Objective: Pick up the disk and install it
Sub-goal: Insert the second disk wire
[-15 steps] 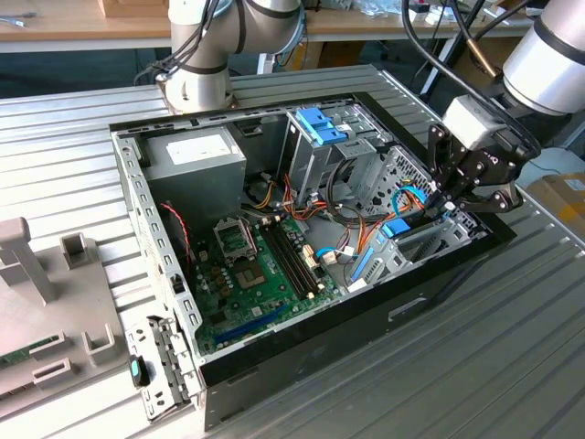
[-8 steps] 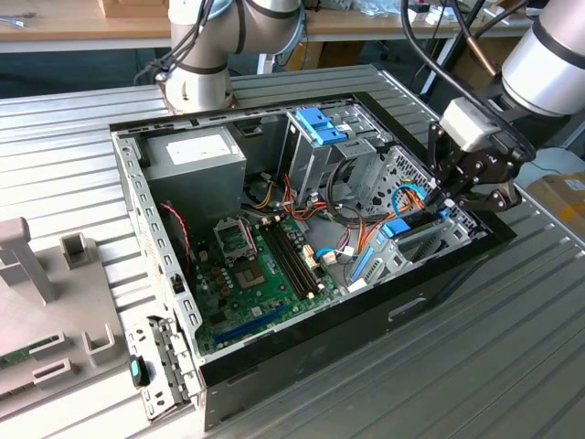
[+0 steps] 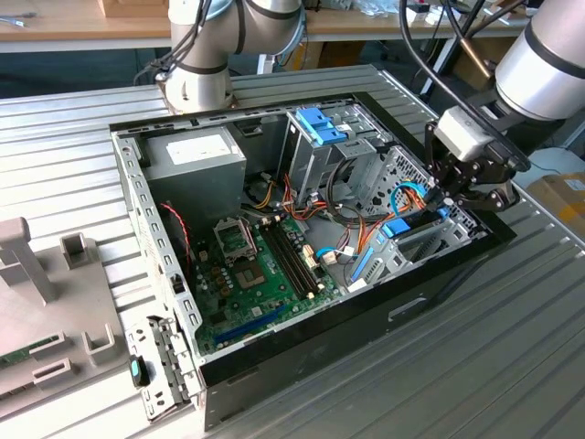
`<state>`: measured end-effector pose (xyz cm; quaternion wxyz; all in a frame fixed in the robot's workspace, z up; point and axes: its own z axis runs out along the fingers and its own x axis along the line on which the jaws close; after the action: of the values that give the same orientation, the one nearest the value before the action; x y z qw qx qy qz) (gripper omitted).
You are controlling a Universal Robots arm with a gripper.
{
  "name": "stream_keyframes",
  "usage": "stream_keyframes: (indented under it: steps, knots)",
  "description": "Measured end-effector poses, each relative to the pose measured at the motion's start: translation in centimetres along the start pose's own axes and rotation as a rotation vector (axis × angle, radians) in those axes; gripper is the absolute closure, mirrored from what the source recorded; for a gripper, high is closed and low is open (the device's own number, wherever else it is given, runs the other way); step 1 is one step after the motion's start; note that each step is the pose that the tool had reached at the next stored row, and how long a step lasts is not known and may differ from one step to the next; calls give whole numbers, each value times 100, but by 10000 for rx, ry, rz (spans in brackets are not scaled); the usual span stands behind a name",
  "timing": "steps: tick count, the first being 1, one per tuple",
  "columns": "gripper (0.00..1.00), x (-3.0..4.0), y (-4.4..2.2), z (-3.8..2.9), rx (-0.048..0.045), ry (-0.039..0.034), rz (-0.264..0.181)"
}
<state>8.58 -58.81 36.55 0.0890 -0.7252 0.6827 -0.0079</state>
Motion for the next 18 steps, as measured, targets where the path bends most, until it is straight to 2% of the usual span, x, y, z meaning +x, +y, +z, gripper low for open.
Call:
stream_keyframes:
  steps: [3,6,7,8,9,10,11,13,18]
  knots:
    - [84,0,1,4,-47,-62,-444]
    - [84,1,2,6,-60,-82,-569]
    - [84,8,82,57,142,-115,-588]
    - [84,9,95,67,201,-79,-542]
    - [84,8,108,66,360,360,-482]
    - [84,7,116,66,414,595,-486]
    - [84,7,124,65,436,673,-479]
    - [84,6,137,66,465,756,-455]
    - [84,-10,160,63,468,764,-441]
